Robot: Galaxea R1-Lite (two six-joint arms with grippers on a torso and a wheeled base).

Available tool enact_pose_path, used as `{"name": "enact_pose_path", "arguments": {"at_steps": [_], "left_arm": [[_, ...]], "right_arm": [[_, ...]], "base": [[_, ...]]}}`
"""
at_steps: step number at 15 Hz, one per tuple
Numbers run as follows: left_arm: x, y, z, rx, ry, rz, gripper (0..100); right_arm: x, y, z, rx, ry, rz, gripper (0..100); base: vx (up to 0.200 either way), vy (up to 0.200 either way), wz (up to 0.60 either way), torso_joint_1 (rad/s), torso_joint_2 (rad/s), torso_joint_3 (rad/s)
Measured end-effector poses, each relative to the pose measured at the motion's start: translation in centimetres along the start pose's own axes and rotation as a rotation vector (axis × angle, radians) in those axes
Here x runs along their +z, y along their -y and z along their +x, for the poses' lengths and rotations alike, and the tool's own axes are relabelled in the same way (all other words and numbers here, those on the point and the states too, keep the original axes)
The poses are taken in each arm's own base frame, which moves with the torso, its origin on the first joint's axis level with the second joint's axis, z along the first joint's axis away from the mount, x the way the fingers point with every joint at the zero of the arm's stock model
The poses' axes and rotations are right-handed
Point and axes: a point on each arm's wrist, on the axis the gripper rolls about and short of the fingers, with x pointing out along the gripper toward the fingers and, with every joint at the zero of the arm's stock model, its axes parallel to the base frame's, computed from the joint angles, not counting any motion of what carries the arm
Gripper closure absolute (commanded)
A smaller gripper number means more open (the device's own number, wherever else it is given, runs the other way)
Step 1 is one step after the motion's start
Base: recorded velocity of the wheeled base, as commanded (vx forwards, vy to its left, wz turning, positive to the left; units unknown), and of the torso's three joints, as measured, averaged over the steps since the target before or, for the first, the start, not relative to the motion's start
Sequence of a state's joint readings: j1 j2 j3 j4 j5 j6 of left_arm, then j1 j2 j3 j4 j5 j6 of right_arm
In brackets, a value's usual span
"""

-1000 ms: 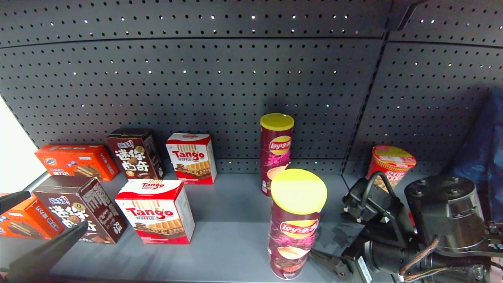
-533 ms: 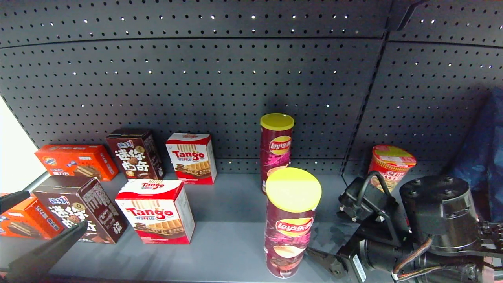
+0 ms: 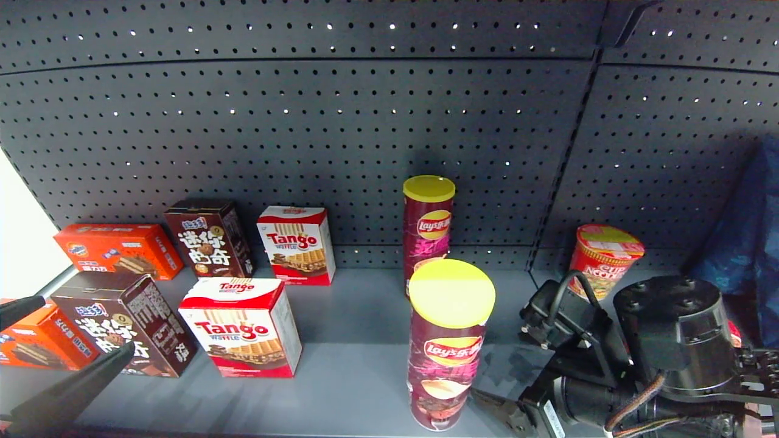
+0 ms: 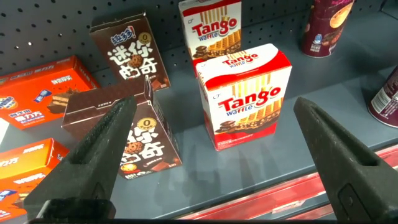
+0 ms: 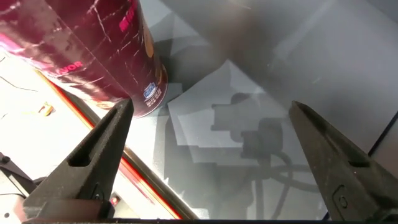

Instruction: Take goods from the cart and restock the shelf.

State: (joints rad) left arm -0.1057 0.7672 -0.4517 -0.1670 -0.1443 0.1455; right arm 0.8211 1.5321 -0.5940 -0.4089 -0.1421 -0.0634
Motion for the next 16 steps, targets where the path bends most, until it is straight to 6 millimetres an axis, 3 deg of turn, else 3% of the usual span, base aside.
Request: {"name": "enact_pose_path", "arguments": {"at_steps": [16], "left_arm": [[-0.13, 0.02, -0.03, 0.000, -0.002, -0.002, 0]], "right_arm": [[0.29, -0.06, 0.19, 0.002, 0.009, 0.001, 0]], "base": [[0.000, 0.000, 0.00, 0.000, 0.00, 0.000]]}}
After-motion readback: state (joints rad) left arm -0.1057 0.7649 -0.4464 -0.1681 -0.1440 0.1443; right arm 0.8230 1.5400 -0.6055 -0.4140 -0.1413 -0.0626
